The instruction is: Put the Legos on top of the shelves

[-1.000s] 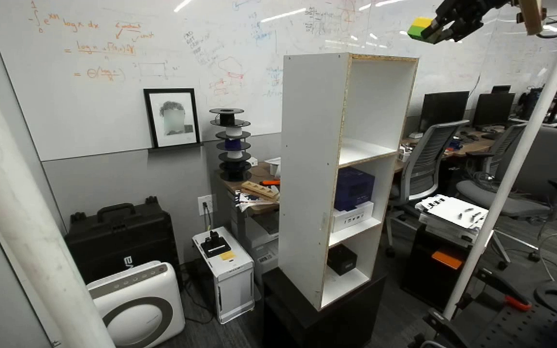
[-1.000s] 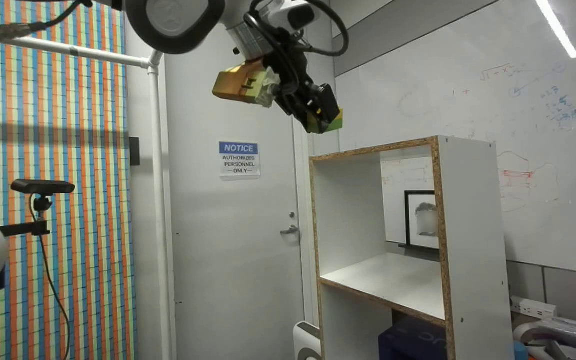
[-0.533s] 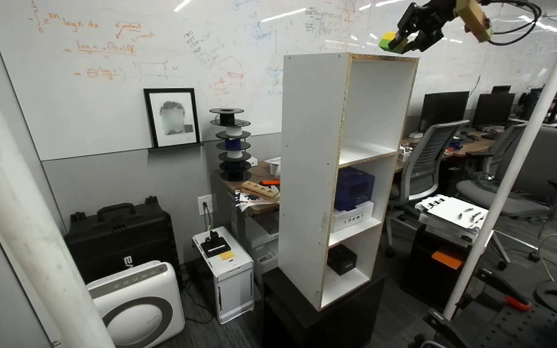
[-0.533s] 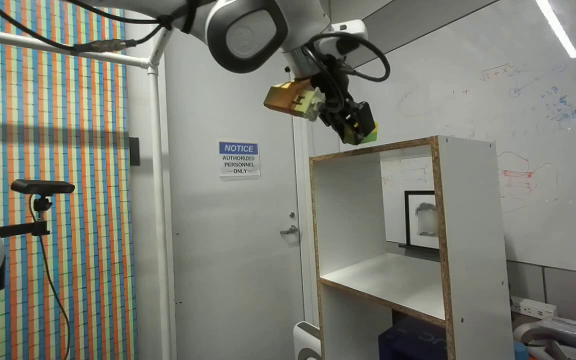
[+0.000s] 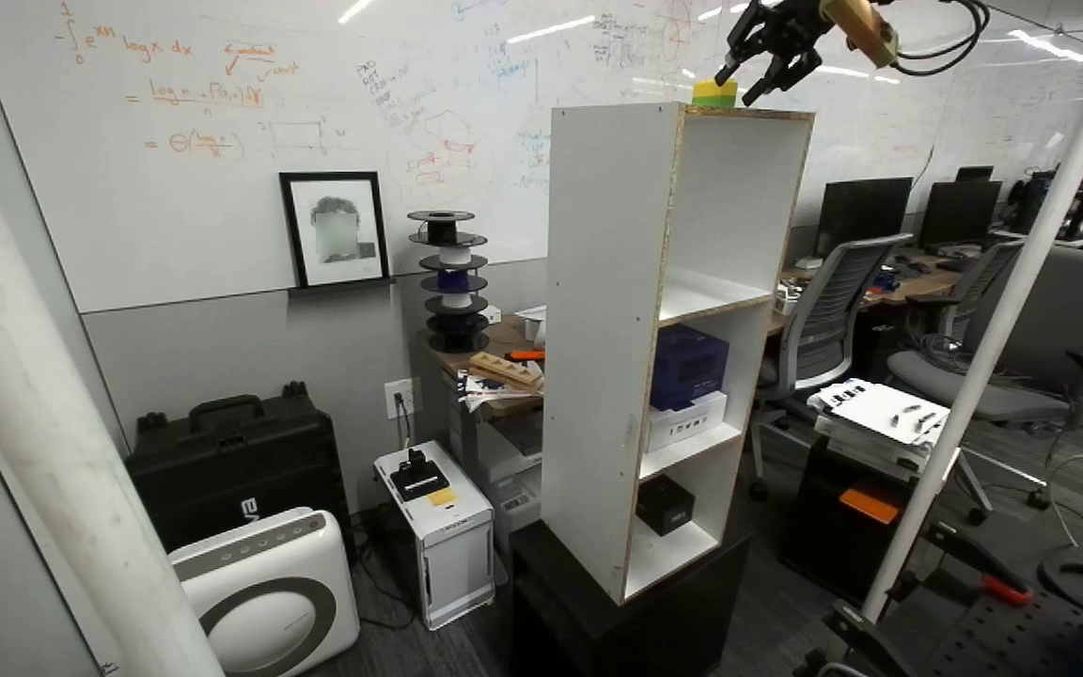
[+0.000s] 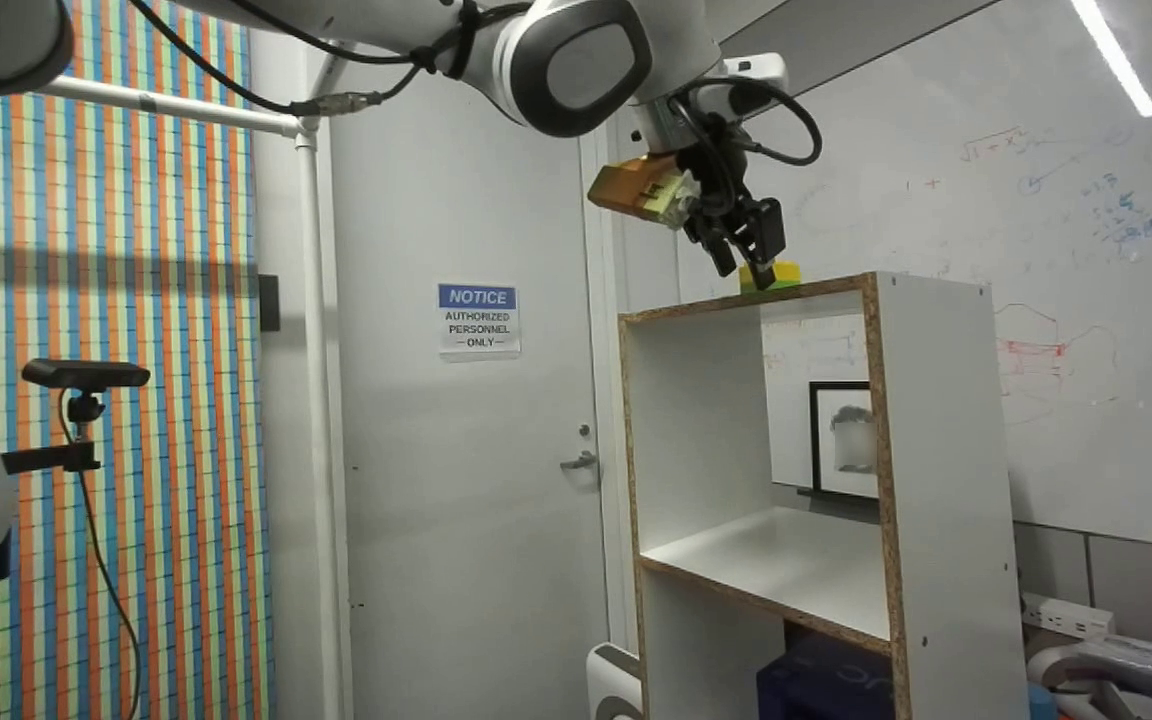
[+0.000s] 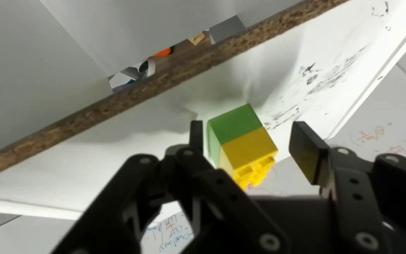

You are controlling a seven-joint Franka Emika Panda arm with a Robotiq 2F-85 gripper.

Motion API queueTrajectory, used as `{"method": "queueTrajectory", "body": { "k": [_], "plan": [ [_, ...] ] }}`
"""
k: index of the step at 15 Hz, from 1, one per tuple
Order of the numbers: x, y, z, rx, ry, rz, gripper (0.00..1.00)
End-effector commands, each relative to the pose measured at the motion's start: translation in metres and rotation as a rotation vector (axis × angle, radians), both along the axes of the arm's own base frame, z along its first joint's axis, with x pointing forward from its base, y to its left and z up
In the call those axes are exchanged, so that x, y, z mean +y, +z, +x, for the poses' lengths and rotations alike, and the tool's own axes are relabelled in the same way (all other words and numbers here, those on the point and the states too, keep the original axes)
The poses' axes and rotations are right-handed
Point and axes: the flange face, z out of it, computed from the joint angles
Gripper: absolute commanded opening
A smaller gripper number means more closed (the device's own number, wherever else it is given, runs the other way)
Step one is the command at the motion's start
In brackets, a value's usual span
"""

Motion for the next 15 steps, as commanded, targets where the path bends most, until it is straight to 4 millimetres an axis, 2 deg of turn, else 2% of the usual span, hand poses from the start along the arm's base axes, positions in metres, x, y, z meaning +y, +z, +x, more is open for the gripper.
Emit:
{"method": "queueTrajectory", "body": {
  "k": [1,5,8,11,12,13,15],
  "plan": [
    [-0.002,0.010,0.003,0.105,-0.012,0.023,0.97],
    [0.001,0.011,-0.030,0.264,0.047,0.058,1.00],
    [-0.003,-0.003,-0.073,0.438,0.060,0.025,1.00],
    [-0.013,-0.026,-0.113,0.647,0.018,-0.023,1.00],
    [-0.016,-0.021,-0.086,0.577,0.055,-0.002,1.00],
    [-0.018,-0.025,-0.093,0.596,0.050,0.000,1.00],
    [-0.019,-0.026,-0.093,0.595,0.049,0.000,1.00]
  ]
}}
